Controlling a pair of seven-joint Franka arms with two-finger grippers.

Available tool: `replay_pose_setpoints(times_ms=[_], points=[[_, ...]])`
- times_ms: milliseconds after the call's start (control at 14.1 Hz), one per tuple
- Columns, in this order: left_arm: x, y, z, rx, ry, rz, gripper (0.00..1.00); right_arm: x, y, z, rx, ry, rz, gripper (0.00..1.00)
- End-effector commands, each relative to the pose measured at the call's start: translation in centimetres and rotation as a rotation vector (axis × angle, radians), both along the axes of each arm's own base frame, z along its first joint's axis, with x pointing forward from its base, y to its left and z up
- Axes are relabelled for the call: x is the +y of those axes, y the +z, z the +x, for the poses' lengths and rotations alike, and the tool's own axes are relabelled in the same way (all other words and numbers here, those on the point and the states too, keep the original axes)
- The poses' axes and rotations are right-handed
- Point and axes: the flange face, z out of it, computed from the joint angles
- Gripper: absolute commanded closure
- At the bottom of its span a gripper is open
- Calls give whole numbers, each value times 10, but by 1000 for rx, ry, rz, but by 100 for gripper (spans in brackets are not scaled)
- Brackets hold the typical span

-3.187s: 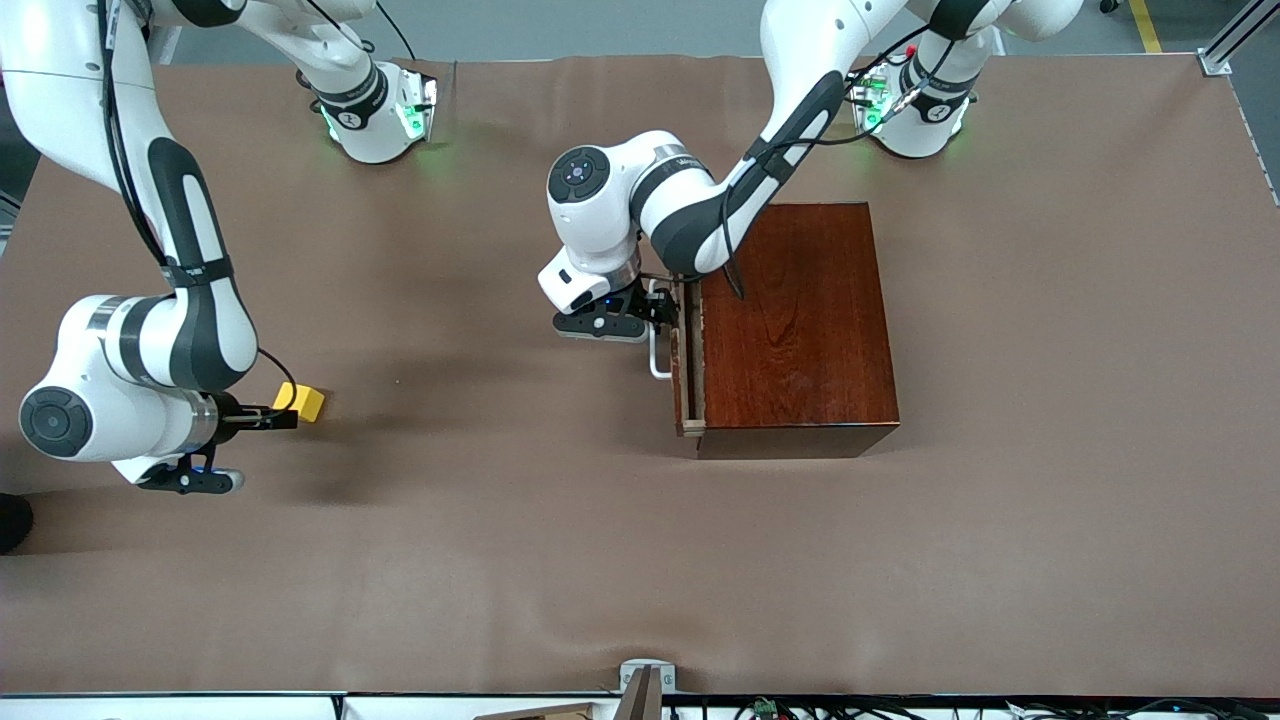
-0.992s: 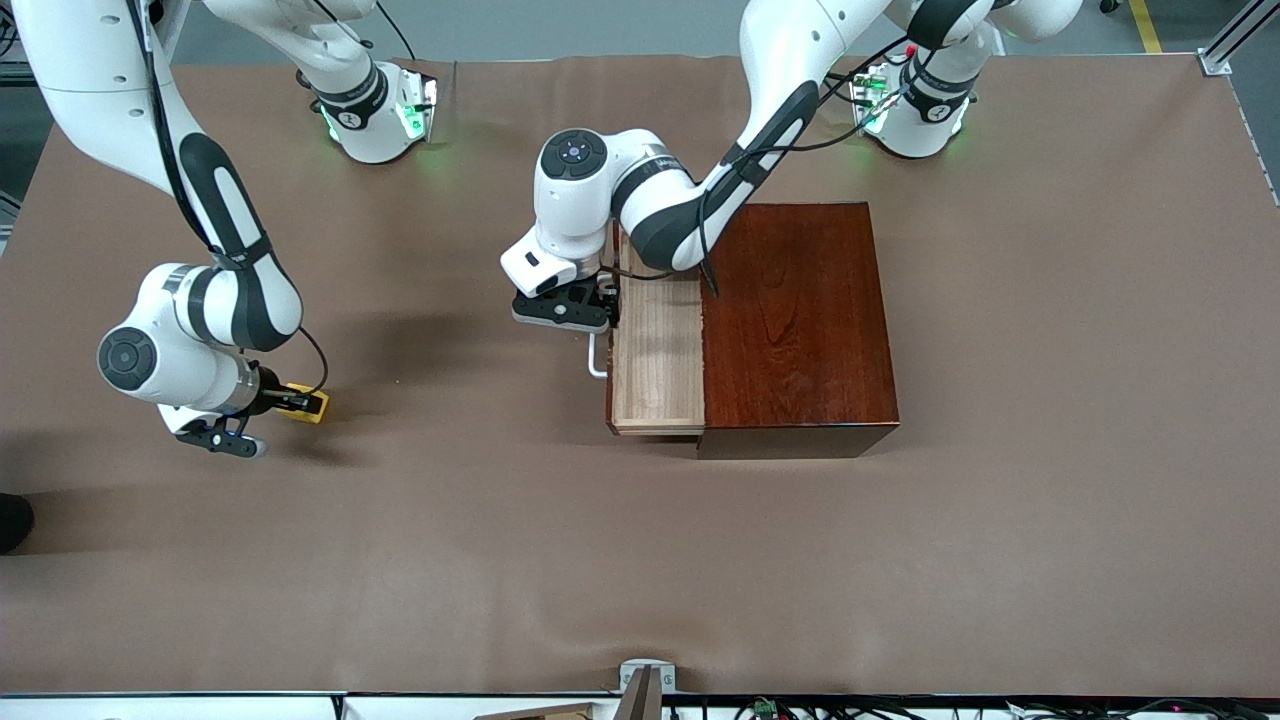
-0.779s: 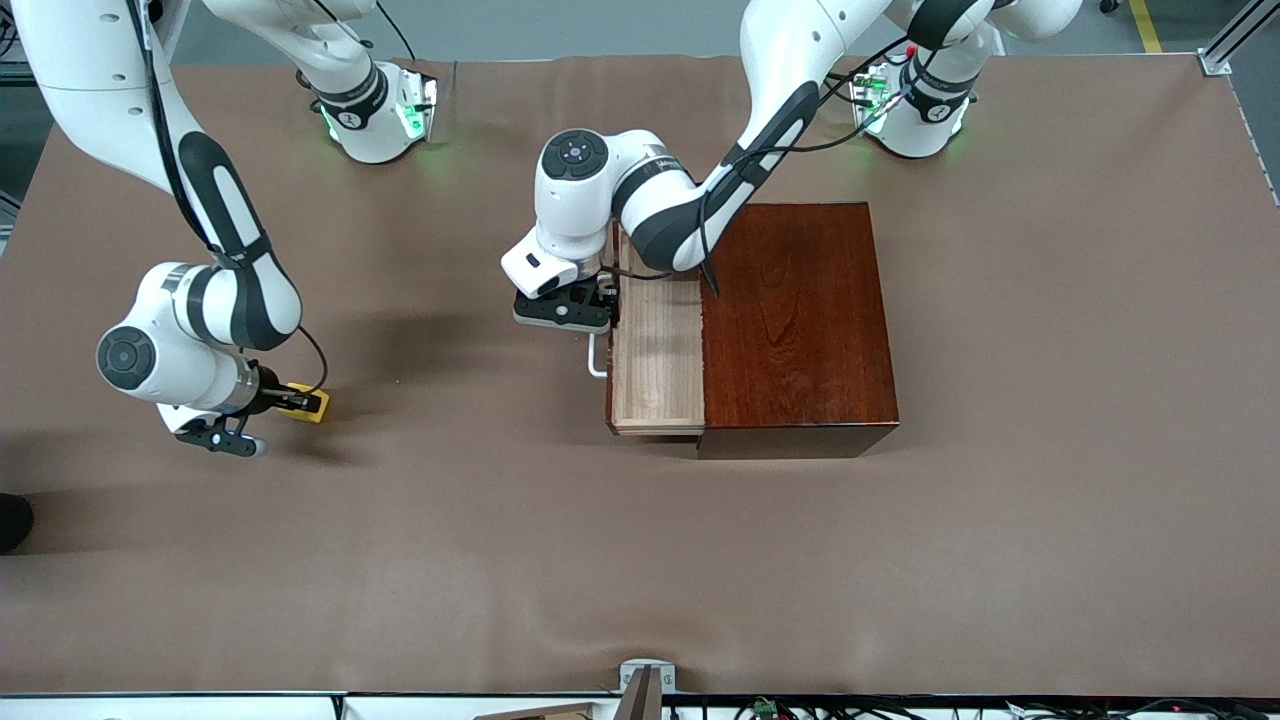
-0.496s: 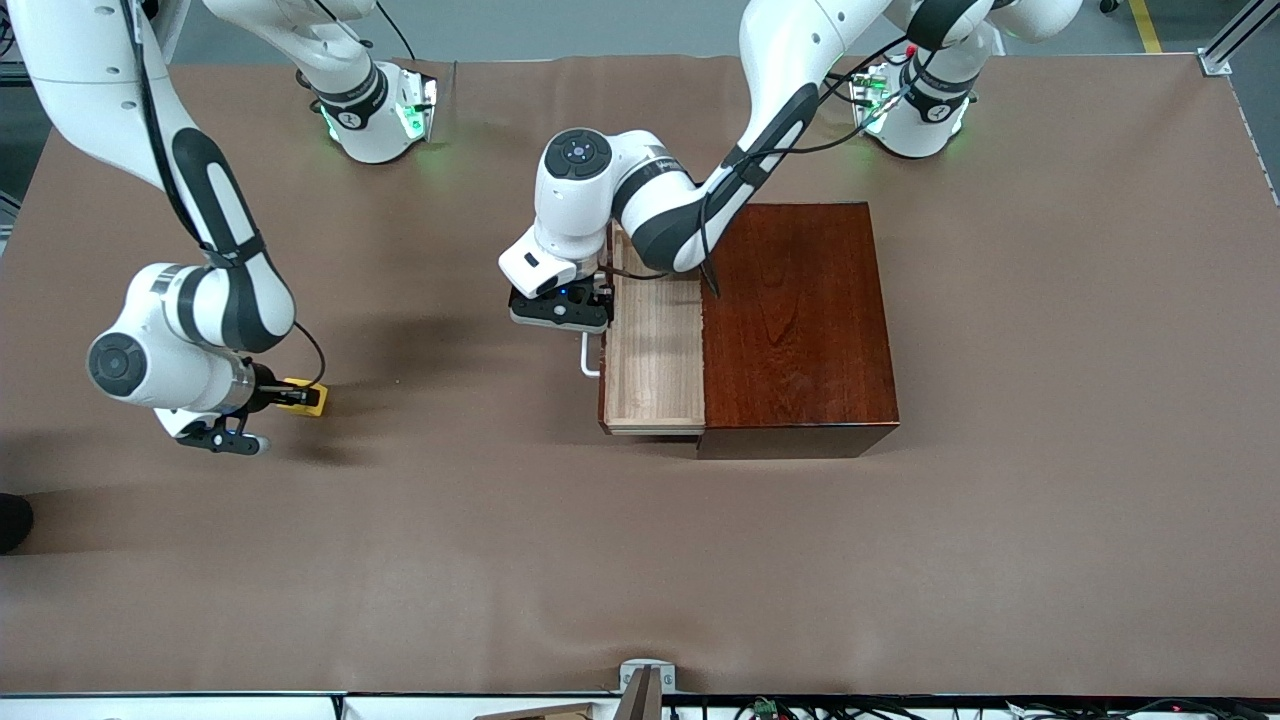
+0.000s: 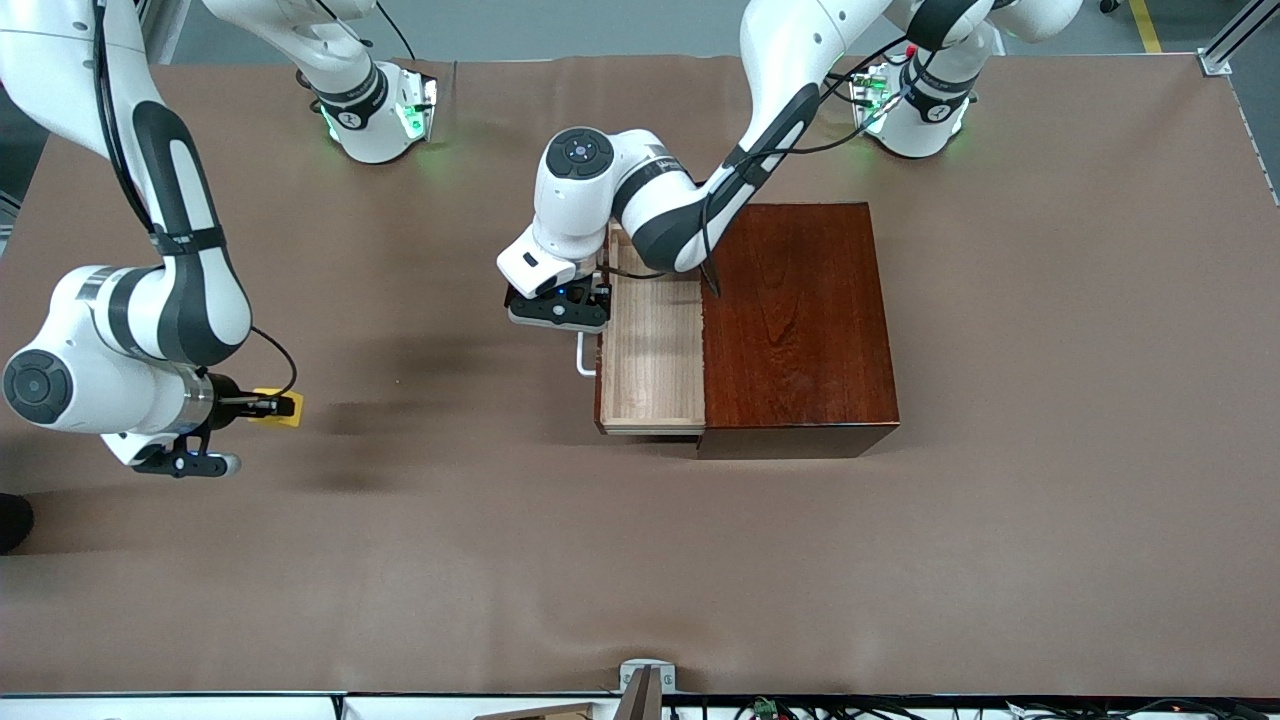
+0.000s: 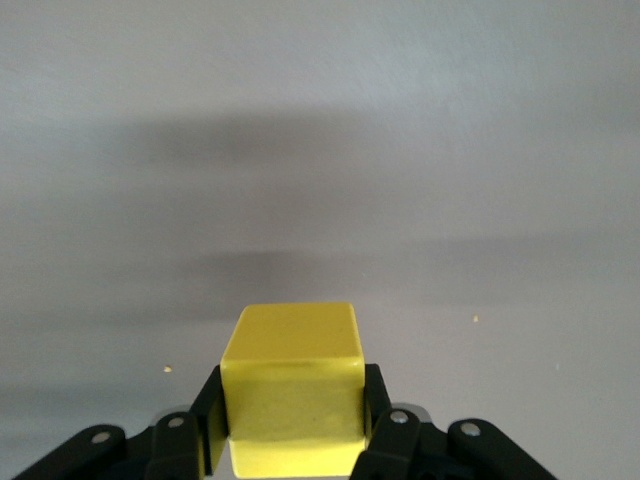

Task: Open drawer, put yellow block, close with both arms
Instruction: 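Close the right gripper on the yellow cube and lift it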

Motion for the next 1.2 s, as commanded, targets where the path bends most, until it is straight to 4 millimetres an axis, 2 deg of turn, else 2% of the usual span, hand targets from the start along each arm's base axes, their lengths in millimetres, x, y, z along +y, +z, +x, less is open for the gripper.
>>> replay_pose_setpoints(times_ms=[0,142,354,425,496,637,708,921,992,1133], points=[[-3,7,5,13,29,-11,0,11,29,13,-53,116,37,100],[2,9,5,31,30,28,0,17,38,18,-71,133,48,100],[15,33,10,44,46,80,0,24,51,22,-69,154,54,100],[22,47,14,48,58,87,0,32,53,22,-62,167,57,100],[28,64,16,55,69,87,0,36,55,22,-60,183,62,100],[40,112,21,91,119,10,0,43,54,21,-61,315,104,100],[51,138,28,110,171,-41,0,45,54,21,-69,362,133,100],[82,195,44,189,297,-155,0,44,65,18,-78,514,175,100],[97,209,51,224,341,-180,0,39,78,15,-83,568,191,100],[141,252,67,246,393,-203,0,35,116,2,-96,669,223,100]])
